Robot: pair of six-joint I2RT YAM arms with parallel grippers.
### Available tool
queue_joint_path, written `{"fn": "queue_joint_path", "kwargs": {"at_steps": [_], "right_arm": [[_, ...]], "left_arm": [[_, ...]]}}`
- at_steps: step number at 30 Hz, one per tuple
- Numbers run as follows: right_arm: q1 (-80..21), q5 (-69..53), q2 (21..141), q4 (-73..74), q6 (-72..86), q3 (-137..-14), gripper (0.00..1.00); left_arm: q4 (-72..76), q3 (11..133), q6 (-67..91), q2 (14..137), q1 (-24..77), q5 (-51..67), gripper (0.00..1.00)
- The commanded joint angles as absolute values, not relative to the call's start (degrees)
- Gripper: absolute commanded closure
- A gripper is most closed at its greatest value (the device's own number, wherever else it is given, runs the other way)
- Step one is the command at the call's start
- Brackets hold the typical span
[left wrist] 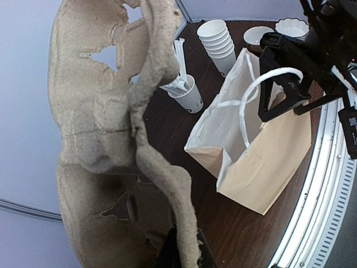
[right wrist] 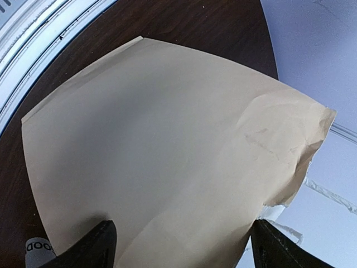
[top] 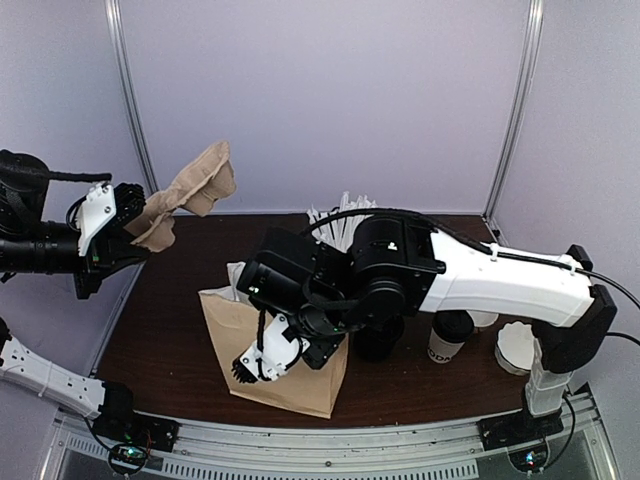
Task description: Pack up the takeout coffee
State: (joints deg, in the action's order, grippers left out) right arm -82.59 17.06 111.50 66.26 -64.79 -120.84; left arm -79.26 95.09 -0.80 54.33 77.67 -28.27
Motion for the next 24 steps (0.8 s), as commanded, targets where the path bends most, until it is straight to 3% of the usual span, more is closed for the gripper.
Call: {"fn": "queue_joint_path", "kwargs": {"at_steps": [1, 4, 6, 16, 24], "right_arm": [[-82.99, 20.72, 110.72, 66.72, -66.21, -120.93, 0.17], [-82.98, 23.64, 110.75, 64.91, -67.42, -120.72, 0.16], [-82.96, 24.6, 110.75, 64.49, -68.07, -121.79, 0.01], [-83.14, 23.32, 109.6, 67.7, -67.87, -122.33, 0.01], [-83.16, 33.84, 110.25, 57.34, -71.99, -115.53, 0.0]], "left_arm": [[-75.58, 94.56, -0.7, 54.62, 77.78, -28.43, 1.0], [-75.67, 94.49, -0.7, 54.84, 77.74, -28.41, 1.0], [-75.61, 94.31, -0.7, 54.84, 77.78, -28.46, 1.0], [-74.62, 94.83, -1.75, 55.31, 77.78, -29.32, 1.0], [-74.54, 94.53, -1.42, 56.22, 77.77, -28.94, 1.0]]}}
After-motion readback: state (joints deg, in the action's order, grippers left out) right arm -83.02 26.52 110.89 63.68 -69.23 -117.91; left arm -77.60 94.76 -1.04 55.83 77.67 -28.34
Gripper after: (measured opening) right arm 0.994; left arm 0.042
